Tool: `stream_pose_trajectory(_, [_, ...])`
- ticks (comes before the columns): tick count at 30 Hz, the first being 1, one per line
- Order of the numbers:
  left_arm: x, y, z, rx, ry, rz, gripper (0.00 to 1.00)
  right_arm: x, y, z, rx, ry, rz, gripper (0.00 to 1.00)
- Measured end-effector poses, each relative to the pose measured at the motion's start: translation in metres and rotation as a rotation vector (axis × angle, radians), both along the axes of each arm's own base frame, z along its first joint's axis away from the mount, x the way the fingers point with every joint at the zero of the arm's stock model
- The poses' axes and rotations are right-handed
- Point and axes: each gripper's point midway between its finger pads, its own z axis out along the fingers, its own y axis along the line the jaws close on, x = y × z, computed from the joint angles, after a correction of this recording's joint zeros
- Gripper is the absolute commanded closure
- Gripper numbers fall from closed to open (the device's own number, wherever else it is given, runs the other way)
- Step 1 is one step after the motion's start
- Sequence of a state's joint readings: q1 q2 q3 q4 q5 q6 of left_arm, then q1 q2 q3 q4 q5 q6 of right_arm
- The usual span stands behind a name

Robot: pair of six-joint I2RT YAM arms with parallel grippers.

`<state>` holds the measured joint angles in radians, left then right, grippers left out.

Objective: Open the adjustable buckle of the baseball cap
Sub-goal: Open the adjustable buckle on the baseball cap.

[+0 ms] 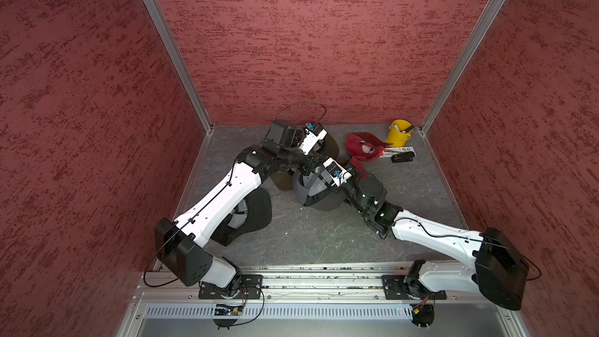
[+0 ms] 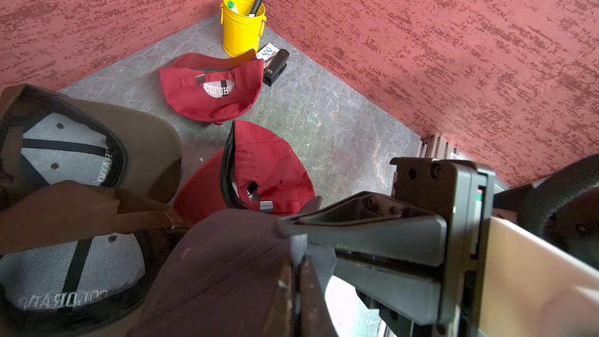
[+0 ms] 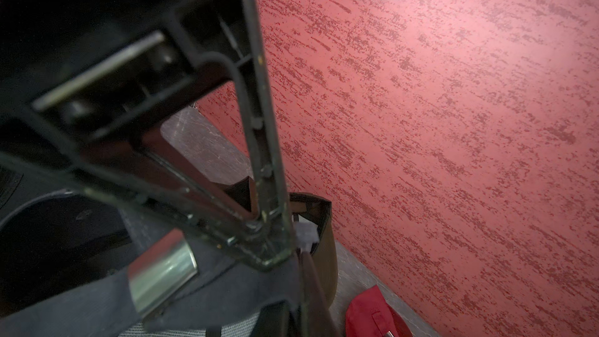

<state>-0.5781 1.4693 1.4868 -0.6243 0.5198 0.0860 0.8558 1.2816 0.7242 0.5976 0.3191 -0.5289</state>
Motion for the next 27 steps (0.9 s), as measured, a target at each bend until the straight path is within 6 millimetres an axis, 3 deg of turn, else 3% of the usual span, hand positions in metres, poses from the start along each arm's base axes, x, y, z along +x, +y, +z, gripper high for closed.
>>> stream_pose_trajectory(12, [-0.002, 0.003, 0.014, -0.056, -0.053, 0.023, 1.00, 0.001, -0.002, 0.005, 0.064, 0.023, -0.020, 0.95])
stream_pose_trajectory(21, [-0.002, 0.007, 0.036, -0.121, -0.136, 0.053, 1.00, 0.007, 0.000, 0.026, 0.176, 0.074, -0.032, 0.96])
stream_pose_trajectory(27, [-0.001, 0.009, 0.031, -0.130, -0.145, 0.075, 0.98, 0.009, 0.003, 0.021, 0.185, 0.125, -0.035, 0.96])
